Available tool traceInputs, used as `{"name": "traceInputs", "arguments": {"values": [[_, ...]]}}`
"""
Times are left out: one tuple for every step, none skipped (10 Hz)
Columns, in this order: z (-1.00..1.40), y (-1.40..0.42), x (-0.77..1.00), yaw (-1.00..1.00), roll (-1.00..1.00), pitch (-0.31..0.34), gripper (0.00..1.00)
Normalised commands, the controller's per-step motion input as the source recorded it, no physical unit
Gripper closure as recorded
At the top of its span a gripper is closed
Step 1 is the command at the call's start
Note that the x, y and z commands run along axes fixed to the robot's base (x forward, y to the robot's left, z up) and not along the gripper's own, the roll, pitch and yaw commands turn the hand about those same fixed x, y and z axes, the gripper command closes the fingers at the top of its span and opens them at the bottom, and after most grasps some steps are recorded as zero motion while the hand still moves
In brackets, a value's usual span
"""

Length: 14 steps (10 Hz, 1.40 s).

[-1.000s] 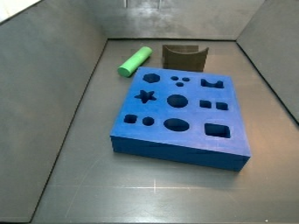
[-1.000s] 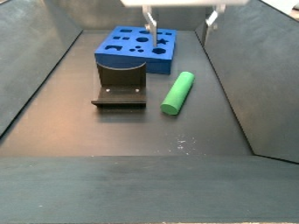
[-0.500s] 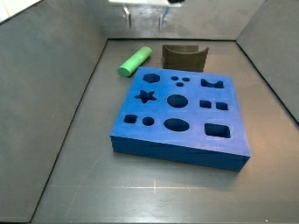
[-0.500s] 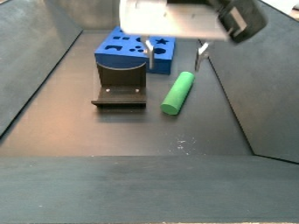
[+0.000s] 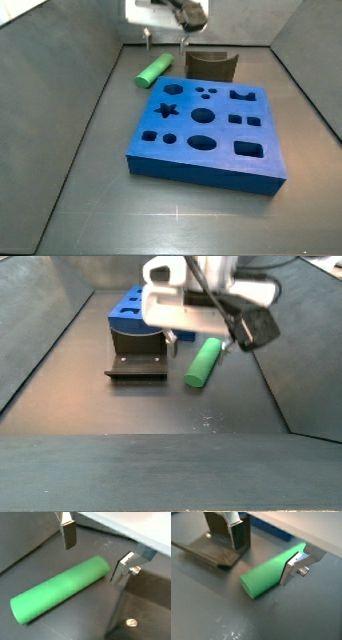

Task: Pick up the oval object. Move up. Place the oval object on the fixture. Regrasp the oval object. Move to above the board. Insert the oval object.
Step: Pick up the oval object.

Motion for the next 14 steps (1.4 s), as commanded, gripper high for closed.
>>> {"name": "traceInputs", "arguments": {"values": [[-0.83, 0.01, -0.19, -0.17, 0.07, -0.111, 0.0], [-0.85, 0.01, -0.07, -0.15, 0.09, -0.09, 0.0], [-0.87, 0.0, -0.04, -0.13, 0.12, -0.091, 0.0], [-0.28, 0.0, -0.04, -0.09, 0.05, 0.0, 0.0], [0.0, 0.05, 0.0, 0.0, -0.05, -0.021, 0.0], [-0.03, 0.0, -0.01, 0.0, -0.01, -0.036, 0.0], [0.0, 0.0, -0.03, 0.0, 0.0, -0.039, 0.0], [0.0, 0.0, 0.0, 0.0, 0.0, -0.003, 1.0], [0.0, 0.0, 0.0, 0.0, 0.0, 0.0, 1.0], [0.0, 0.0, 0.0, 0.0, 0.0, 0.0, 1.0], [0.0, 0.0, 0.0, 0.0, 0.0, 0.0, 1.0], [0.0, 0.0, 0.0, 0.0, 0.0, 0.0, 1.0], [0.0, 0.0, 0.0, 0.0, 0.0, 0.0, 1.0], [0.0, 0.0, 0.0, 0.0, 0.0, 0.0, 1.0]]}}
